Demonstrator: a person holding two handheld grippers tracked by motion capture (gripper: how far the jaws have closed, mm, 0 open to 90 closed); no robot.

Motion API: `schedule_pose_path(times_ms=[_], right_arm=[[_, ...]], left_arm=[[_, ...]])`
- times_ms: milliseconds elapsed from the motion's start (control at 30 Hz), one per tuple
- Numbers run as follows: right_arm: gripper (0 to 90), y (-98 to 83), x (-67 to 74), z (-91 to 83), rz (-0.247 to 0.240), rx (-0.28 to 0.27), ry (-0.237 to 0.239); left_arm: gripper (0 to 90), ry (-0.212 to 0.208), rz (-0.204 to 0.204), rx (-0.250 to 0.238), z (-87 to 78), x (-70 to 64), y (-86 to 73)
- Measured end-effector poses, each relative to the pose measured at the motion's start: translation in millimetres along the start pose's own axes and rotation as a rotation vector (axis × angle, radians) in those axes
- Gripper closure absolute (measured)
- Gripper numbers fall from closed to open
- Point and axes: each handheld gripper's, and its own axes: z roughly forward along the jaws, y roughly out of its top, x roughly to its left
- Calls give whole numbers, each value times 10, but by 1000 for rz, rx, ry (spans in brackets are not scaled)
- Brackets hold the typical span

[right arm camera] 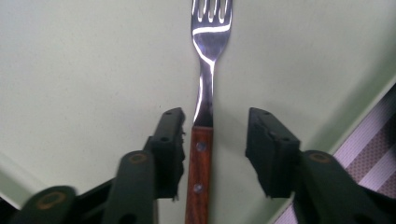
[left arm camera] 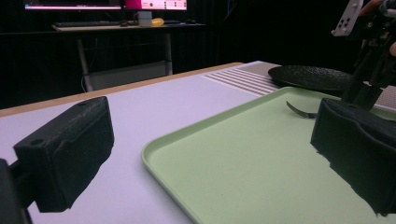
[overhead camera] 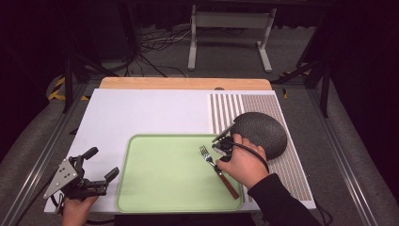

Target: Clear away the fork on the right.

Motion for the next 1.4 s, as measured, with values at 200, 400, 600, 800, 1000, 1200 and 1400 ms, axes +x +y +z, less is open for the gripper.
schedule_pose_path(times_ms=[200,400,600,800,1000,1200,1400], right_arm=[[255,22,-34,-39,-146,-166,-7],[352,62,-59,-48,-243,-265,59],[532,92,-42,0,-312,-296,79],[825,138,-12,67,-372,-293,74],[891,167,14,184,-384,-259,98],[900,170,25,240,-384,-238,101],[900,166,37,286,-384,-217,100]], left_arm=[[1,0,-1,0,0,-1,0],[1,1,-1,0,-1,0,-1],[1,2,-1,-1,0,-1,-1],[0,-2,14,9,3,-6,5],[1,-1,6,3,0,-4,3],[1,-1,13,7,4,-5,4],[1,-1,10,7,3,-5,4]])
